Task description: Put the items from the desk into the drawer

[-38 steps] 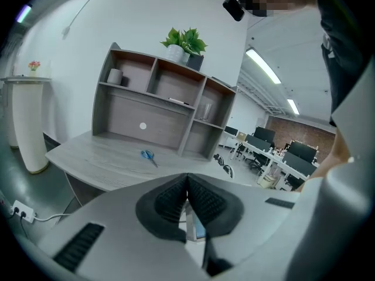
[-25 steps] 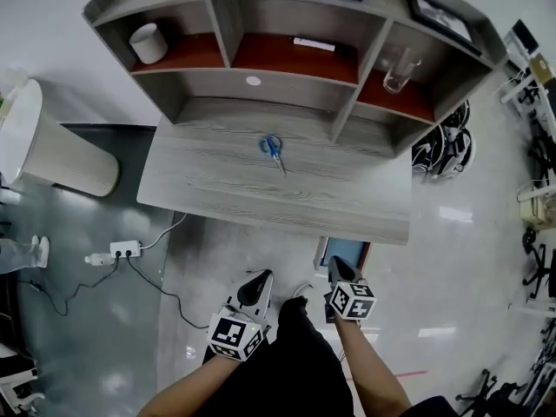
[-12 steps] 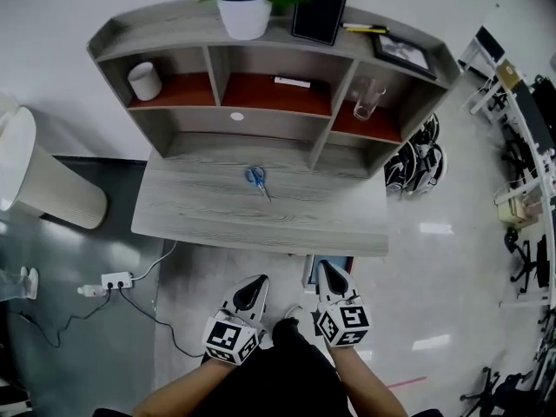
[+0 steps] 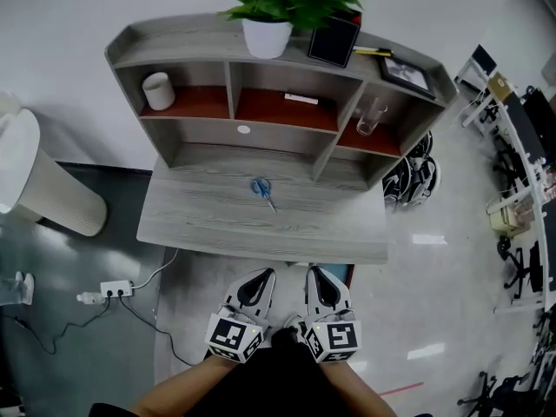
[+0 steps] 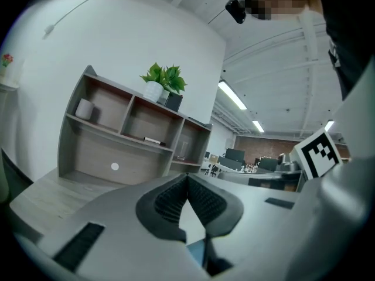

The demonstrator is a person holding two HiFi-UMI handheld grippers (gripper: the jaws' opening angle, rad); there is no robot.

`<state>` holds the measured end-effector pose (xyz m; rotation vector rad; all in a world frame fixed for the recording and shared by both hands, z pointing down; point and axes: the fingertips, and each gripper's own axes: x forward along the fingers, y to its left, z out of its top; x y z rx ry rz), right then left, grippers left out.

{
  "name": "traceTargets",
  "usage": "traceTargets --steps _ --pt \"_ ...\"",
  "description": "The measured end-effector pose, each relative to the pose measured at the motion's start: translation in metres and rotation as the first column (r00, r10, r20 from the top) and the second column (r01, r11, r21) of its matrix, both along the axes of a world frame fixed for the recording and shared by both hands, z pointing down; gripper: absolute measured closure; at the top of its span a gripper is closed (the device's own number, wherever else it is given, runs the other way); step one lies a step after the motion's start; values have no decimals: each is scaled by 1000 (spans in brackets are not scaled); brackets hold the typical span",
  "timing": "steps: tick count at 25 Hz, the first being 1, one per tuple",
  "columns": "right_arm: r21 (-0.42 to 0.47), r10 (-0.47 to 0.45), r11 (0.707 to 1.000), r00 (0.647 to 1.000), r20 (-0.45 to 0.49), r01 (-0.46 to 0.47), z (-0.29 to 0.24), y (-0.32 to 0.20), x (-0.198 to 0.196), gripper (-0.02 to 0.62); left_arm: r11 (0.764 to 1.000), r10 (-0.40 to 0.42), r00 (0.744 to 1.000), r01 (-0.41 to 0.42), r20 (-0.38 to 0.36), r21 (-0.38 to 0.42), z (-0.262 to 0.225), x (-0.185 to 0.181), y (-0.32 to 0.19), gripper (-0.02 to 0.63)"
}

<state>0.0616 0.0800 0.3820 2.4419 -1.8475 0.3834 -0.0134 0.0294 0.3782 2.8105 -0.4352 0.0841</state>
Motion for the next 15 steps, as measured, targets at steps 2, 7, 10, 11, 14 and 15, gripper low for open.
traceTargets --steps 2,7,10,11,14,15 --pt "1 -14 1000 1000 -20 14 -3 -7 -11 569 1000 -4 1000 4 -7 21 -7 -3 -6 592" --pt "8 -35 999 999 -34 35 -8 -22 -34 569 997 -41 999 42 -22 70 -19 -17 -21 592" --pt "27 -34 999 999 -28 35 -11 -32 -45 569 994 -59 998 60 -10 96 -19 -27 -30 592" --pt "35 -37 999 999 -32 38 -13 -35 -49 569 993 -61 998 61 -8 98 -19 -31 -32 594" --pt "46 -50 998 998 -46 52 -20 -45 -62 569 997 -30 999 33 -38 77 -21 -43 -38 593" --pt "43 -53 998 998 -45 55 -19 -49 -67 569 998 -18 999 21 -51 63 -21 -47 -41 592"
